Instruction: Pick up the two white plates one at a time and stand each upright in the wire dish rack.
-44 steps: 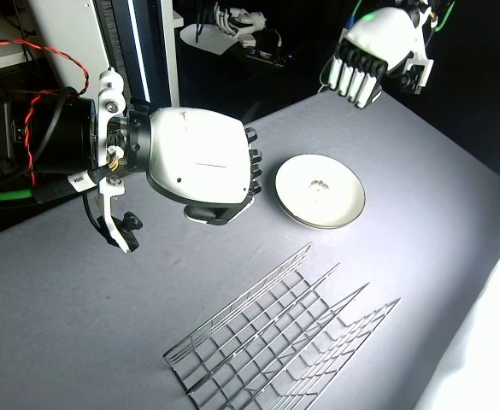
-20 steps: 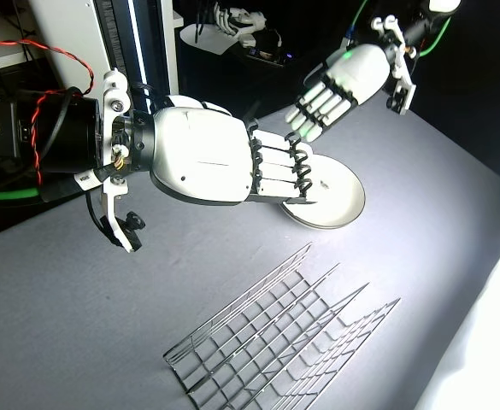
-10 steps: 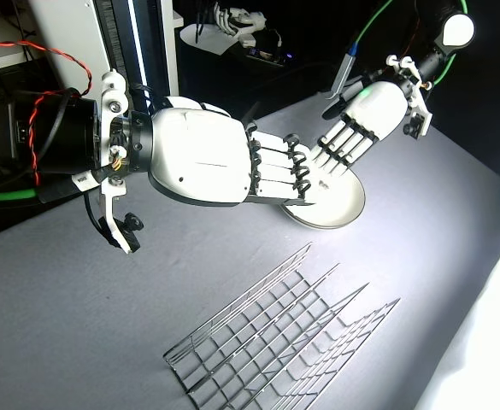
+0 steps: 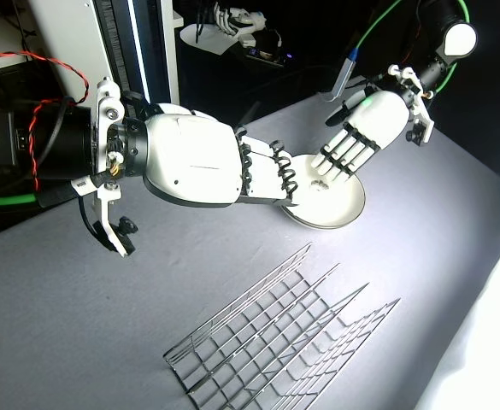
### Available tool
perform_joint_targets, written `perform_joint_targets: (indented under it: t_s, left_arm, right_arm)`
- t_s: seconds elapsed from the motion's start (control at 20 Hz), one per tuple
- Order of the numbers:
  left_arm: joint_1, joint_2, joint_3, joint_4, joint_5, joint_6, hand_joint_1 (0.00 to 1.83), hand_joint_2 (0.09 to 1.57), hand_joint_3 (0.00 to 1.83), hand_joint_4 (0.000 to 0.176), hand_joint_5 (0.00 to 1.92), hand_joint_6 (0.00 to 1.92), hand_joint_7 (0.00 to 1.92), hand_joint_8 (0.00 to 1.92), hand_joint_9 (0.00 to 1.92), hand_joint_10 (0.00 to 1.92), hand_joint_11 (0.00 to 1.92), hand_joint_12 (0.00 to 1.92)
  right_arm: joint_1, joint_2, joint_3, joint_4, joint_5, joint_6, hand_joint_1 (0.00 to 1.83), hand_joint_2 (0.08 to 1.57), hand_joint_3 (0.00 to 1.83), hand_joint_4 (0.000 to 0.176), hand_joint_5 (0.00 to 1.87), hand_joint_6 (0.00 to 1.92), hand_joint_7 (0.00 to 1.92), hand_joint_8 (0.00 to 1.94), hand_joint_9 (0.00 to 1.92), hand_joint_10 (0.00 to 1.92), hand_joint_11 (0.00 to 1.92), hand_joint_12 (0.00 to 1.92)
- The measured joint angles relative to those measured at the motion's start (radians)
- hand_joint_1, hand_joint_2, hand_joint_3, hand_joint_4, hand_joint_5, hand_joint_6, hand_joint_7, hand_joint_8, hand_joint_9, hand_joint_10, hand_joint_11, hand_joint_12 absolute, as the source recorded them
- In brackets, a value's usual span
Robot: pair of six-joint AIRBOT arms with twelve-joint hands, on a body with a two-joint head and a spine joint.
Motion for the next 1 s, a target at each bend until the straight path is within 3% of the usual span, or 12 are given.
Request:
perform_joint_targets:
  t_s: [0.2,0.3,0.35,0.5,0.65,0.9,1.0]
  left_arm:
    - [0.01,-0.018,0.046,0.001,-0.003,-0.017,0.0,1.24,0.0,0.0,0.0,0.0,0.0,0.0,0.0,0.0,0.0,0.0]
    - [0.012,-0.026,0.061,0.005,-0.005,-0.018,0.0,1.26,0.01,0.0,0.0,0.0,0.0,0.0,0.0,0.0,0.0,0.0]
    - [0.012,-0.03,0.066,-0.002,-0.005,-0.019,0.0,1.25,0.0,0.0,0.0,0.0,0.0,0.0,0.0,0.0,0.0,0.0]
    - [0.026,-0.031,0.069,-0.007,-0.009,-0.023,0.0,1.24,0.0,0.0,0.0,0.0,0.0,0.0,0.0,0.0,0.0,0.0]
    - [0.036,-0.031,0.077,-0.01,-0.016,-0.023,0.0,1.24,0.0,0.0,0.0,0.0,0.0,0.0,0.0,0.0,0.0,0.0]
    - [0.052,-0.036,0.078,-0.002,-0.016,-0.023,0.0,1.25,0.01,0.0,0.0,0.0,0.0,0.0,0.0,0.0,0.0,0.0]
    - [0.057,-0.039,0.078,-0.006,-0.015,-0.023,0.0,1.24,0.0,0.0,0.0,0.0,0.0,0.0,0.0,0.0,0.0,0.0]
  right_arm:
    - [-0.052,-0.002,0.04,-0.001,0.072,-0.013,0.0,1.24,0.0,0.0,0.08,0.0,0.07,0.0,0.03,0.0,0.0,0.14]
    - [-0.053,-0.002,0.045,-0.037,0.093,-0.044,0.11,1.22,0.0,0.0,0.16,0.0,0.14,0.0,0.1,0.0,0.0,0.35]
    - [-0.05,-0.002,0.045,-0.06,0.102,-0.044,0.02,1.23,0.01,0.0,0.09,0.0,0.08,0.0,0.05,0.0,0.0,0.2]
    - [-0.032,-0.009,0.049,-0.193,0.128,-0.08,0.0,1.23,0.0,0.0,0.08,0.0,0.04,0.0,0.0,0.0,0.0,0.11]
    - [0.014,-0.023,0.062,-0.319,0.131,-0.082,0.0,1.23,0.0,0.0,0.06,0.0,0.04,0.0,0.01,0.0,0.0,0.14]
    - [0.095,-0.08,0.097,-0.377,0.109,-0.064,0.01,1.23,0.0,0.0,0.1,0.0,0.09,0.0,0.05,0.0,0.0,0.24]
    - [0.11,-0.095,0.108,-0.398,0.096,-0.05,0.0,1.23,0.0,0.0,0.08,0.0,0.06,0.0,0.03,0.0,0.0,0.16]
